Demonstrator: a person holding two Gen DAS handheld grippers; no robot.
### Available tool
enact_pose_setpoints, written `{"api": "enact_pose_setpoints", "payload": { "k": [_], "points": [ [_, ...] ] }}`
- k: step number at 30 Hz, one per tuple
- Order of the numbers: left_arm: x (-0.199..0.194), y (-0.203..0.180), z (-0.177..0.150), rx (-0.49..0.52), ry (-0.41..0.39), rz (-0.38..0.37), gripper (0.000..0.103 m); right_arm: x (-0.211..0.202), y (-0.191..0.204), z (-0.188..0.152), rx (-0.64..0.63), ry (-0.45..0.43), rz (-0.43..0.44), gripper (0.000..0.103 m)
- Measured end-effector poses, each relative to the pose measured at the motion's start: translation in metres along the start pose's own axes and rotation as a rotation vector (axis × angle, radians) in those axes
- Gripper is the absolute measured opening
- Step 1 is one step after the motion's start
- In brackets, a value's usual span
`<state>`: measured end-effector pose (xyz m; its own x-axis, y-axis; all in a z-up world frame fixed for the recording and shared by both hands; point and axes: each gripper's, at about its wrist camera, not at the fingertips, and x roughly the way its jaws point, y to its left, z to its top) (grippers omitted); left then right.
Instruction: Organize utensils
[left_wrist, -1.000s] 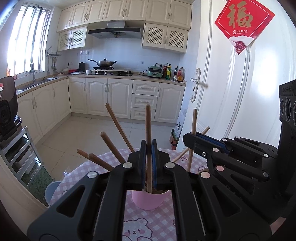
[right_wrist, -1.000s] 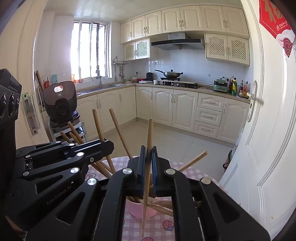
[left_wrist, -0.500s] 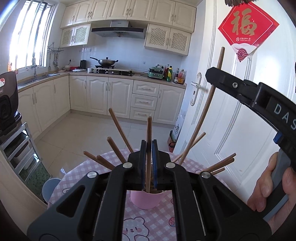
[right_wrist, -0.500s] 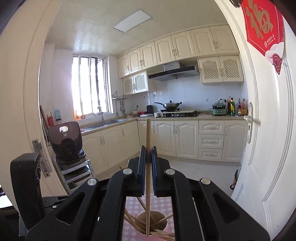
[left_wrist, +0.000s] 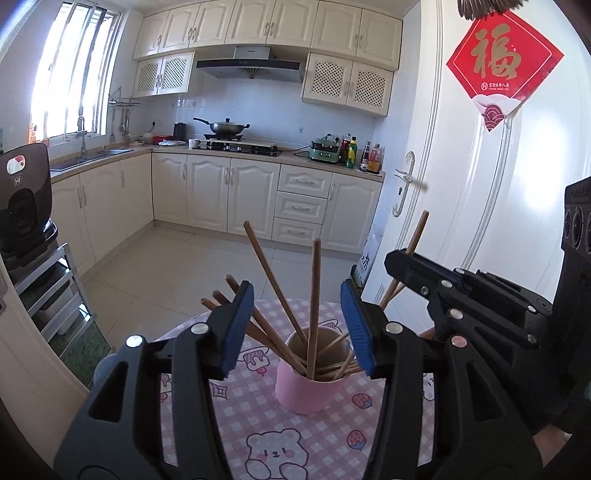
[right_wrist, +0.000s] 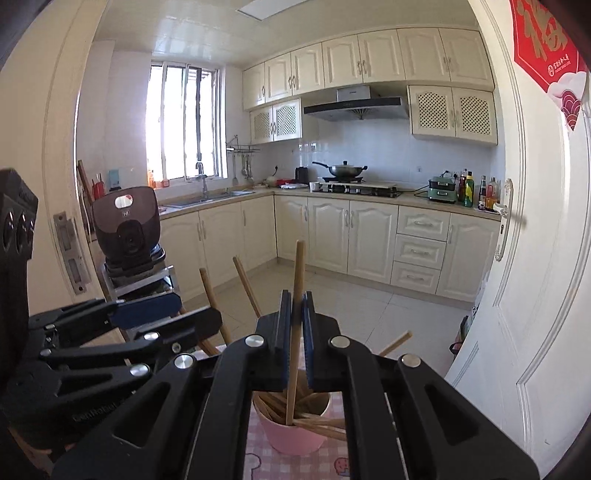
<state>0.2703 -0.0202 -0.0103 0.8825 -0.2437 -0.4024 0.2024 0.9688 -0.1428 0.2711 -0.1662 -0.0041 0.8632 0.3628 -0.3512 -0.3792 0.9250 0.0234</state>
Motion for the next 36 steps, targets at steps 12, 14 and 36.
{"api": "enact_pose_setpoints", "payload": {
  "k": [12, 14, 36],
  "points": [
    [-0.004, 0.008, -0.004, 0.034, 0.010, 0.065, 0.071, 0.016, 0.012, -0.021, -0.064, 0.112, -0.036, 0.010],
    [-0.007, 0.010, -0.005, 0.035, 0.008, 0.067, 0.072, 0.015, 0.013, -0.022, -0.061, 0.110, -0.043, 0.015],
    [-0.058, 0.005, -0.010, 0.064, -0.047, 0.081, 0.084, -0.049, 0.011, -0.017, -0.004, -0.016, -0.083, 0.061]
  ]
}}
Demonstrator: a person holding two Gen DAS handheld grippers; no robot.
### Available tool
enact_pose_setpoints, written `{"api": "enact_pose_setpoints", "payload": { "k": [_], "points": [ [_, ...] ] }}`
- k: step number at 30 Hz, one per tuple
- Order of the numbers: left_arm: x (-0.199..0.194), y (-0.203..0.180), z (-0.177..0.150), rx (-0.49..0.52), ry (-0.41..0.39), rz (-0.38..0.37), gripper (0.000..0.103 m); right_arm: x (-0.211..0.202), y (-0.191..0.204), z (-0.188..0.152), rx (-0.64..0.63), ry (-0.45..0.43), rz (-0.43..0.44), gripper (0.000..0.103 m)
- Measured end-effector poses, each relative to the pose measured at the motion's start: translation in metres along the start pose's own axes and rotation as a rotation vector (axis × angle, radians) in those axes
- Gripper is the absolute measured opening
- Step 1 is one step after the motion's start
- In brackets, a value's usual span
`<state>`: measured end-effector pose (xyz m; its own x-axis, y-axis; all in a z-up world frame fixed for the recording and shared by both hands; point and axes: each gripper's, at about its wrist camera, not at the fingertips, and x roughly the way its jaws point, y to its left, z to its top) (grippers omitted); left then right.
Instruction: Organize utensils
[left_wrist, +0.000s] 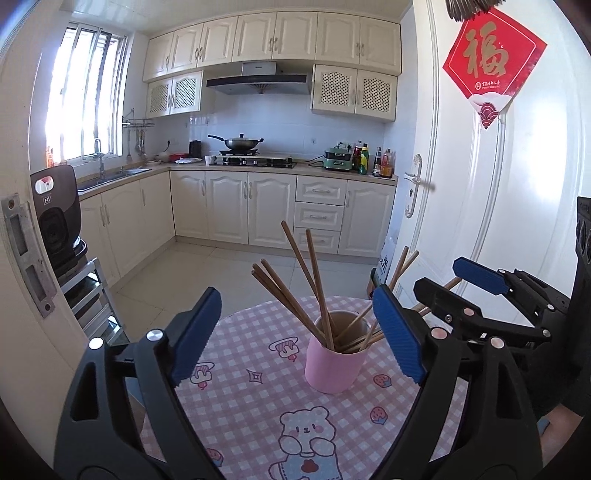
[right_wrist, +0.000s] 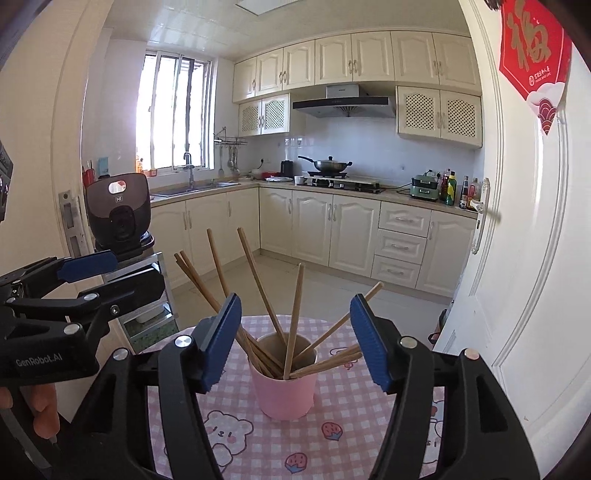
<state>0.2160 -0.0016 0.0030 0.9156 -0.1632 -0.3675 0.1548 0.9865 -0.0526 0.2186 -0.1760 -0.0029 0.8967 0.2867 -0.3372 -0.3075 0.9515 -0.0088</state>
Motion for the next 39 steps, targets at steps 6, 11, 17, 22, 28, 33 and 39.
{"api": "enact_pose_setpoints", "payload": {
  "k": [6, 11, 17, 22, 28, 33, 39],
  "points": [
    [-0.020, -0.002, 0.000, 0.012, -0.023, 0.001, 0.086, -0.022, 0.002, 0.003, 0.016, -0.026, 0.000, 0.064],
    [-0.040, -0.002, -0.004, 0.030, -0.048, 0.008, 0.088, -0.038, 0.008, 0.001, 0.034, -0.042, 0.001, 0.067],
    [-0.066, -0.004, -0.012, 0.047, -0.086, 0.027, 0.092, -0.060, 0.013, -0.011, 0.065, -0.050, 0.006, 0.070],
    [-0.085, -0.007, -0.023, 0.058, -0.098, 0.038, 0.093, -0.080, 0.019, -0.018, 0.073, -0.073, 0.006, 0.076],
    [-0.111, -0.010, -0.039, 0.077, -0.103, 0.023, 0.094, -0.115, 0.031, -0.031, 0.035, -0.113, -0.023, 0.085],
    [-0.138, -0.011, -0.050, 0.081, -0.140, 0.036, 0.095, -0.142, 0.041, -0.041, 0.024, -0.159, -0.049, 0.091],
    [-0.165, -0.015, -0.060, 0.077, -0.180, 0.027, 0.097, -0.165, 0.058, -0.049, 0.001, -0.208, -0.057, 0.094]
  ]
}}
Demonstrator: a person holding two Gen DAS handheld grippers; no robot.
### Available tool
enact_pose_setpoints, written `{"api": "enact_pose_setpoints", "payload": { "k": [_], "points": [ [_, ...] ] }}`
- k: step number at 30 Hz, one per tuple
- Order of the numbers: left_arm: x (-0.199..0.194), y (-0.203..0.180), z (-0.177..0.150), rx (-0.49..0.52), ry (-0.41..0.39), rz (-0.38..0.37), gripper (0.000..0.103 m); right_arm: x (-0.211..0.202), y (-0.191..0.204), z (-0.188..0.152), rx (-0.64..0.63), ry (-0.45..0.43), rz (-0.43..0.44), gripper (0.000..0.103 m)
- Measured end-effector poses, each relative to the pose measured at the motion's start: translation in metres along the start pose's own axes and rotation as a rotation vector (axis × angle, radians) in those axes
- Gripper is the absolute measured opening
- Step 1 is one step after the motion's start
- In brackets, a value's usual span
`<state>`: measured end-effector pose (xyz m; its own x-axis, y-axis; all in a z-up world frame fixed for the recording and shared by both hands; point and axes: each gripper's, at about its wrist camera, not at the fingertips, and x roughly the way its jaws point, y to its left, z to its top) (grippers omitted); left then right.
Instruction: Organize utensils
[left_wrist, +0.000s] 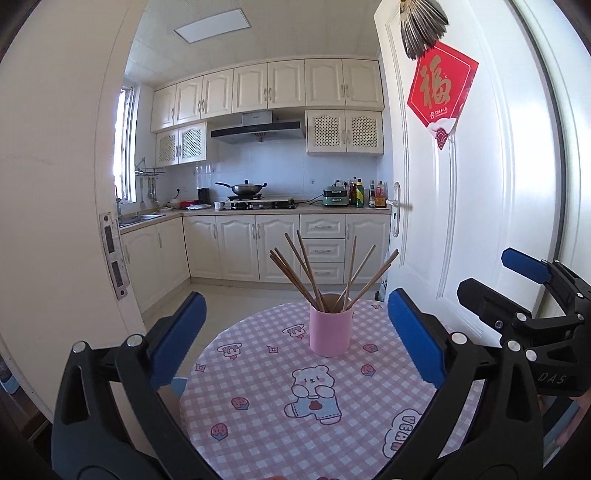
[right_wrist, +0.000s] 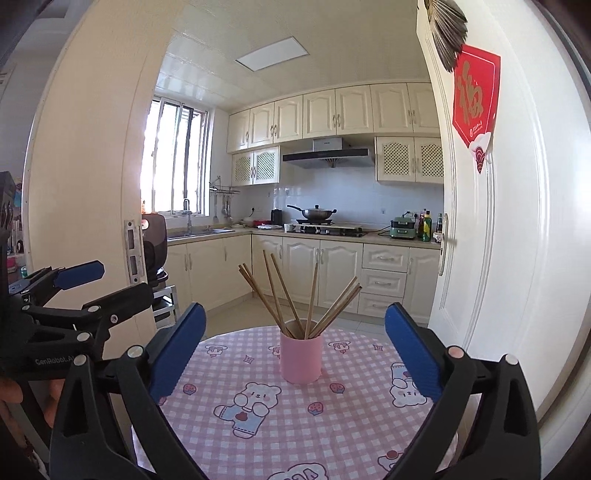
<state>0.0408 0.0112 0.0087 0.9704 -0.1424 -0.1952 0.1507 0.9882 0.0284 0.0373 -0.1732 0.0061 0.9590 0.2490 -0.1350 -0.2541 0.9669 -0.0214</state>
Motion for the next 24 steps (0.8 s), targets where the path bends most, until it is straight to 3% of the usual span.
{"api": "enact_pose_setpoints", "payload": {
  "k": [10, 24],
  "points": [
    [-0.023, 0.000, 0.001, -0.006, -0.052, 0.029, 0.097, -0.017, 0.011, 0.001, -0.012, -0.038, -0.014, 0.095],
    [-0.022, -0.001, 0.001, 0.002, -0.050, 0.036, 0.097, -0.015, 0.010, -0.002, -0.012, -0.033, -0.023, 0.095]
  ]
}}
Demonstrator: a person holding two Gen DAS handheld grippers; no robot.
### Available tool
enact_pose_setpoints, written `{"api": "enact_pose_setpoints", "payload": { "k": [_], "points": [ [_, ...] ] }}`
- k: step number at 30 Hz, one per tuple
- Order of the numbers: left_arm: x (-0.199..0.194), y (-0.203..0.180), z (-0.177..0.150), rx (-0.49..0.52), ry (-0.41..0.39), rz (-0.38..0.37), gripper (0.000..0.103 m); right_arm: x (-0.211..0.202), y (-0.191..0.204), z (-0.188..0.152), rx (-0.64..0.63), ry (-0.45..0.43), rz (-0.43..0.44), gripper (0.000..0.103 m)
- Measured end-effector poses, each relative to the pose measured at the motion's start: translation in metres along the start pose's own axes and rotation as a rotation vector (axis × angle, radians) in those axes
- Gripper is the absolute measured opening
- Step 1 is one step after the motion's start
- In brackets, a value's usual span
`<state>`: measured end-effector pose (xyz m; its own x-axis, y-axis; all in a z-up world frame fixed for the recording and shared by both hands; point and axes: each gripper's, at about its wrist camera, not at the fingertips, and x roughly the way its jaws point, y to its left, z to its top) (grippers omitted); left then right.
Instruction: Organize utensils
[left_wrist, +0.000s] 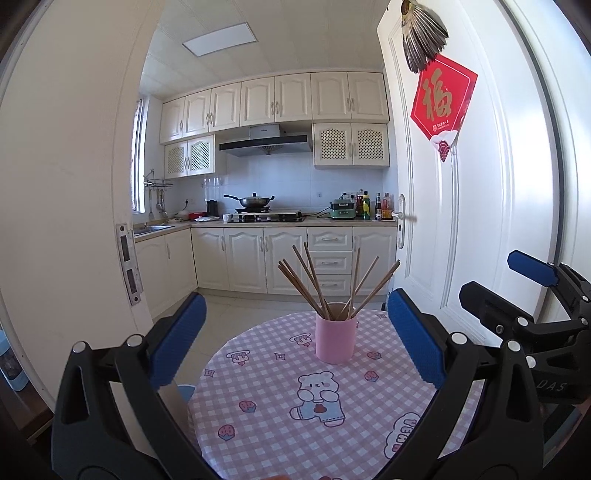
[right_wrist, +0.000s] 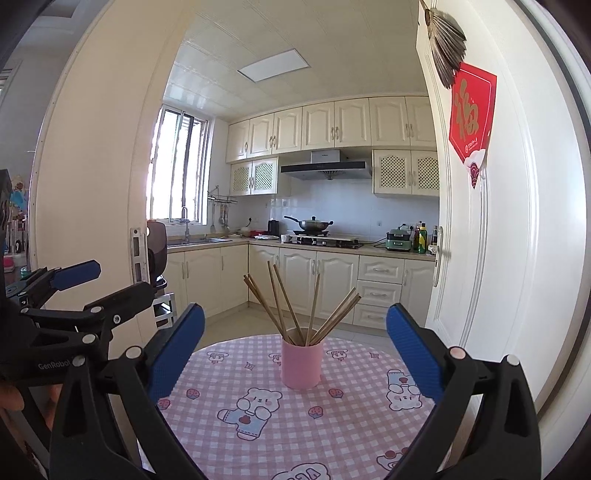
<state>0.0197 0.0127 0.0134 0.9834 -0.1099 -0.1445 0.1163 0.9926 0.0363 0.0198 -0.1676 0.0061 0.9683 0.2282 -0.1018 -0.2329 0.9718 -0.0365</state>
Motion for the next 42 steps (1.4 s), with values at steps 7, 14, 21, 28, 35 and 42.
{"api": "enact_pose_setpoints", "payload": {
  "k": [7, 14, 21, 28, 35, 42],
  "points": [
    [-0.0028, -0.0013, -0.0001, 0.008, -0.009, 0.009, 0.097, -0.0006, -0.0006, -0.0017, 0.006, 0.001, 0.003, 0.095],
    [-0.0051, -0.0016, -0.0010, 0.014, -0.018, 0.013, 0.097, -0.0011, -0.0007, -0.0023, 0.009, 0.004, 0.002, 0.095],
    [-0.0061, -0.0017, -0.0007, 0.013, -0.019, 0.012, 0.097, -0.0012, -0.0009, -0.0028, 0.011, 0.006, 0.005, 0.095],
    [-0.0079, -0.0011, -0.0004, 0.010, -0.021, 0.008, 0.097, -0.0023, 0.0006, -0.0032, 0.011, 0.006, 0.005, 0.095],
    [-0.0085, -0.0026, 0.0001, 0.020, -0.024, 0.018, 0.097, -0.0017, 0.0010, -0.0035, 0.012, 0.010, 0.006, 0.095],
    [-0.0083, -0.0030, -0.0006, 0.021, -0.028, 0.023, 0.097, -0.0011, 0.0023, -0.0039, 0.016, 0.015, 0.007, 0.095]
  ]
}}
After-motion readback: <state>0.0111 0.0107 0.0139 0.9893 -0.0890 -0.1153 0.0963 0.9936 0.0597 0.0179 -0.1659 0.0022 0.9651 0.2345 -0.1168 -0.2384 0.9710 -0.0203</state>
